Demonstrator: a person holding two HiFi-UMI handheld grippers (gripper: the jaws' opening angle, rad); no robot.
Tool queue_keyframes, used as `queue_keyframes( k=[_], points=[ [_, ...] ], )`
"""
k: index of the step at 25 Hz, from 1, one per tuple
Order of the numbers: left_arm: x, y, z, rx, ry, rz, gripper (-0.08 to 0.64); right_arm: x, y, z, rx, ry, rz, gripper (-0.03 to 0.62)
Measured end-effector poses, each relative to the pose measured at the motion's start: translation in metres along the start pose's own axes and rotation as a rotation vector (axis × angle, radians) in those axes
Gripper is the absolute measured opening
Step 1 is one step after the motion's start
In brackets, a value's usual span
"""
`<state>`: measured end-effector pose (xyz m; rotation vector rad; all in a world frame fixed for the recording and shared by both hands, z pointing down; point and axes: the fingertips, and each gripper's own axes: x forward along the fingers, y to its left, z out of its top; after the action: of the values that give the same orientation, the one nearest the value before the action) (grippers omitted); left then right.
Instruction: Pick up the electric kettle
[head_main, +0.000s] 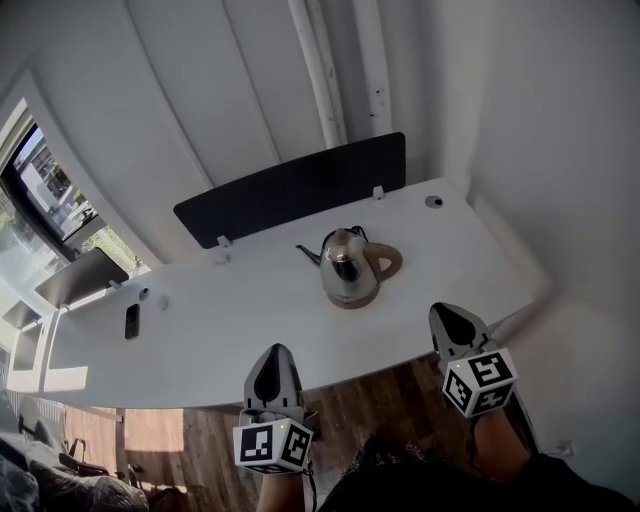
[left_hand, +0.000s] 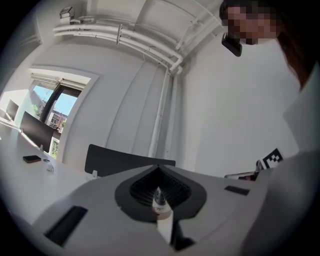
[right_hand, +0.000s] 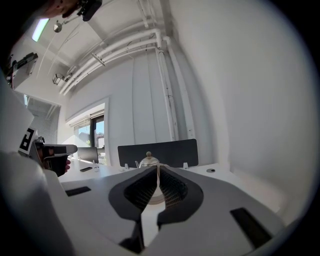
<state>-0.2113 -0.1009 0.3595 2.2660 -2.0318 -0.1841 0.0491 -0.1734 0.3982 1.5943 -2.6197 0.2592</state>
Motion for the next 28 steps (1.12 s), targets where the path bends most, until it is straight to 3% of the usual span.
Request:
queue_keyframes(
  k=[11,19,28],
  points=[
    [0.041,0.019,-0.003,-0.028,0.022,-0.103,-0.009,0.04,0.002,0.001,0.009,0.018,-0.063,0.012],
    [0.062,0.028,-0.008,-0.035,0.032,-0.096,-0.009,0.063,-0.004,-0.005,0.019,0.04,-0.063,0.044],
    [0.096,0.029,-0.005,-0.012,0.023,-0.074,-0.009,0.105,-0.016,-0.005,0.041,0.057,0.006,0.064]
  ],
)
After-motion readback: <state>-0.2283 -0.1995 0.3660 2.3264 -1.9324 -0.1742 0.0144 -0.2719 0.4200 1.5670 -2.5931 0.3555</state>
